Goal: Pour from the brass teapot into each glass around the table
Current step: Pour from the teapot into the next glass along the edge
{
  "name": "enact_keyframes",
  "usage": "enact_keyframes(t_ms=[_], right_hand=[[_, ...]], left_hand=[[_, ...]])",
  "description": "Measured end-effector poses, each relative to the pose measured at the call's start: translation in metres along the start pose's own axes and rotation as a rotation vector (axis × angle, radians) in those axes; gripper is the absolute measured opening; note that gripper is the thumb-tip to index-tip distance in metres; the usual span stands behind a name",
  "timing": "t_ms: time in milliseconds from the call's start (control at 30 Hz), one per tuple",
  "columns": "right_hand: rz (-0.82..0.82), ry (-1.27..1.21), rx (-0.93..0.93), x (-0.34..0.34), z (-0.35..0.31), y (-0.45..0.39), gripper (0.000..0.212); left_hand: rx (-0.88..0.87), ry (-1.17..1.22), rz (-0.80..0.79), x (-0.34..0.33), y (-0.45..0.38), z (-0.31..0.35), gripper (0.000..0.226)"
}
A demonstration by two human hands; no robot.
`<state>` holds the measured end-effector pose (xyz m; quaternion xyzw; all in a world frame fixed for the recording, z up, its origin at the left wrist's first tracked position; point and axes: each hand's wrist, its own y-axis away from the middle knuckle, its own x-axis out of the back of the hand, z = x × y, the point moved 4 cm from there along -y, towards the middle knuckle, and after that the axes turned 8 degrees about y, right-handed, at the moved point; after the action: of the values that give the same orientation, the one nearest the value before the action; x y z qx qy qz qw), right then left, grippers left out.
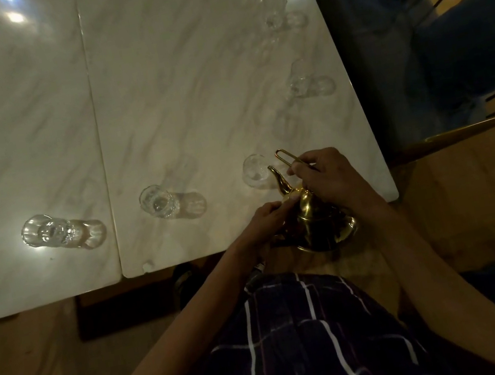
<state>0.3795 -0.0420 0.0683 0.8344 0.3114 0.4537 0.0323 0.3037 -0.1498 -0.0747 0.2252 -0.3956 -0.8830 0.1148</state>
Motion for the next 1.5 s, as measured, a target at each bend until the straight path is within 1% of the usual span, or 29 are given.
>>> enact_keyframes(t_ms=[400,1067,1267,1500], right_hand=[[-0.019,-0.008,-0.004,0.0,-0.001,-0.002,0.025],[-0.031,-0.043,0.022,-0.005,0.012,-0.006,0.025],[0.0,-0.081,0.04,-0.008,0.018,-0.005,0.023],[0.017,-0.195,-0.011,-0.02,0.021,-0.007,0.021]], left_hand=[[-0.004,0.045,0.0,-0.002,0.005,0.005,0.059],[-0.02,0.026,0.013,-0.002,-0.004,-0.005,0.06],[-0.044,0.023,0.039,0.003,-0.008,-0.005,0.06],[-0.051,-0.011,0.023,0.019,-0.005,0.002,0.062]])
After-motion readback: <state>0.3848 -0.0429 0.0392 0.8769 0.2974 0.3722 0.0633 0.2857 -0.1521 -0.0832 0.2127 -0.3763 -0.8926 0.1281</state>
